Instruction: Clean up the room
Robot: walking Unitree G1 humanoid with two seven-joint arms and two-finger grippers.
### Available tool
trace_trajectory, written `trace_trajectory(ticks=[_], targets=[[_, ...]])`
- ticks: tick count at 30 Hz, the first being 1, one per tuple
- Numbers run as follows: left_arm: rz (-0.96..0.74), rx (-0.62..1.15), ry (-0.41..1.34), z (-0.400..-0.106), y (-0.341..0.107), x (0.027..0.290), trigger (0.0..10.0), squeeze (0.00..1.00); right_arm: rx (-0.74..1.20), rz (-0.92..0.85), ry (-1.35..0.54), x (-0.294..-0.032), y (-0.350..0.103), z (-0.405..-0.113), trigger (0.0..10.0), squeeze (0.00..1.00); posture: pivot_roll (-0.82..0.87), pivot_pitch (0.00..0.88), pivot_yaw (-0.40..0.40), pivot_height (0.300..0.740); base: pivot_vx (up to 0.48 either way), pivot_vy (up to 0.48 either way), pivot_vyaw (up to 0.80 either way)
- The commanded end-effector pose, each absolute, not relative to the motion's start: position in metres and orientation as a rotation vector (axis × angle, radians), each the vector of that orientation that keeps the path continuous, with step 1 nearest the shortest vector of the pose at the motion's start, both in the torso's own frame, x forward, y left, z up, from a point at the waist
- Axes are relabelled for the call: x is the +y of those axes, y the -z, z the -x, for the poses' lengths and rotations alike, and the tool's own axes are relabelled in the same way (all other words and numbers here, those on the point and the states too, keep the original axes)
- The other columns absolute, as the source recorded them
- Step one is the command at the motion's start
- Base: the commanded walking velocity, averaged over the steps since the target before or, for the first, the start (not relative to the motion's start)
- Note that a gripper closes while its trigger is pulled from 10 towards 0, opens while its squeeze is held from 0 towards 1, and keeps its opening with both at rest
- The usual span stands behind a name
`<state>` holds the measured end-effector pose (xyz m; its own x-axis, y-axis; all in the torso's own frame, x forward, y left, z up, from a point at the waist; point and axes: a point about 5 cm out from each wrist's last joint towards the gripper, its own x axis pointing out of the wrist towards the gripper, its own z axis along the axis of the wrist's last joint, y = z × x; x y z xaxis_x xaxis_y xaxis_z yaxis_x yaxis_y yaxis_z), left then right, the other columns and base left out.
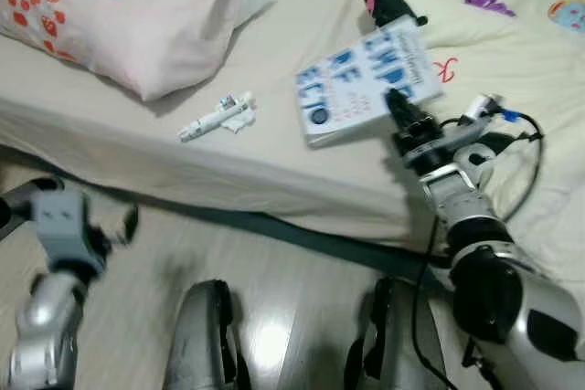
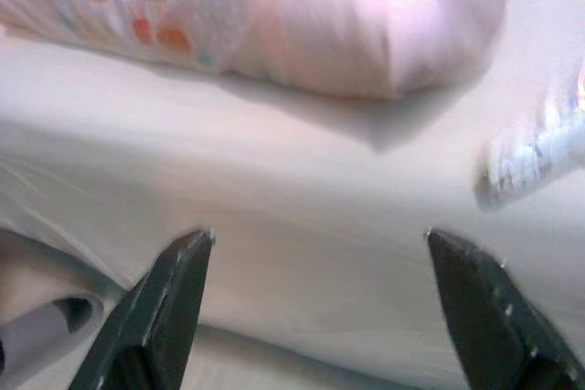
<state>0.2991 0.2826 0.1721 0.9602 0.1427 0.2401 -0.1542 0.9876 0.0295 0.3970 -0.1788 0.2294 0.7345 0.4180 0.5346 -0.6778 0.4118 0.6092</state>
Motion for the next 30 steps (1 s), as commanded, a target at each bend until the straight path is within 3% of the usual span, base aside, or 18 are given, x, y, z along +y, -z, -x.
trace_trajectory(ticks=[1, 7, 9, 10, 11, 12, 16, 20, 30], targets=[[-0.002, -0.208, -0.181, -0.297, -0.164, 0.294, 10.0, 0.00, -0.395, -0.904, -0.769, -0.180, -0.241, -0.393, 0.0, 0.00, 0.18, 0.188, 0.019, 0.512, 0.000, 0.000, 0.00], [0.117, -0.284, -0.074, -0.313, -0.183, 0.283, 10.0, 0.00, -0.436, -0.870, -0.823, -0.177, -0.248, -0.386, 0.0, 0.00, 0.16, 0.125, 0.017, 0.512, 0.000, 0.000, 0.00], [0.327, -0.331, 0.174, -0.323, -0.192, 0.260, 10.0, 0.00, -0.479, -0.827, -0.835, -0.186, -0.255, -0.378, 0.0, 0.00, 0.14, 0.072, 0.017, 0.512, 0.000, 0.000, 0.00], [0.327, -0.331, 0.174, -0.323, -0.192, 0.260, 10.0, 0.00, -0.479, -0.827, -0.835, -0.186, -0.255, -0.378, 0.0, 0.00, 0.14, 0.072, 0.017, 0.512, 0.000, 0.000, 0.00], [0.543, -0.355, 0.461, -0.319, -0.195, 0.238, 10.0, 0.00, -0.499, -0.780, -0.848, -0.194, -0.258, -0.368, 0.0, 0.00, 0.12, 0.031, 0.012, 0.512, 0.000, 0.000, 0.00], [0.612, -0.360, 0.552, -0.317, -0.195, 0.231, 10.0, 0.00, -0.504, -0.764, -0.860, -0.195, -0.259, -0.364, 0.0, 0.00, 0.11, 0.025, 0.011, 0.512, 0.000, 0.000, 0.00], [0.676, -0.362, 0.680, -0.313, -0.195, 0.219, 10.0, 0.00, -0.508, -0.755, -0.888, -0.194, -0.261, -0.358, 0.0, 0.00, 0.10, 0.004, 0.008, 0.512, 0.000, 0.000, 0.00], [0.771, -0.382, 0.913, -0.302, -0.196, 0.190, 10.0, 0.00, -0.486, -0.691, -1.022, -0.176, -0.262, -0.336, 0.0, 0.00, 0.08, 0.000, 0.004, 0.512, 0.000, 0.000, 0.00], [0.918, -0.383, 1.091, -0.297, -0.194, 0.158, 10.0, 0.00, -0.320, -0.604, -1.194, -0.133, -0.242, -0.311, 0.0, 0.00, 0.06, 0.000, -0.001, 0.512, 0.000, 0.000, 0.00]])
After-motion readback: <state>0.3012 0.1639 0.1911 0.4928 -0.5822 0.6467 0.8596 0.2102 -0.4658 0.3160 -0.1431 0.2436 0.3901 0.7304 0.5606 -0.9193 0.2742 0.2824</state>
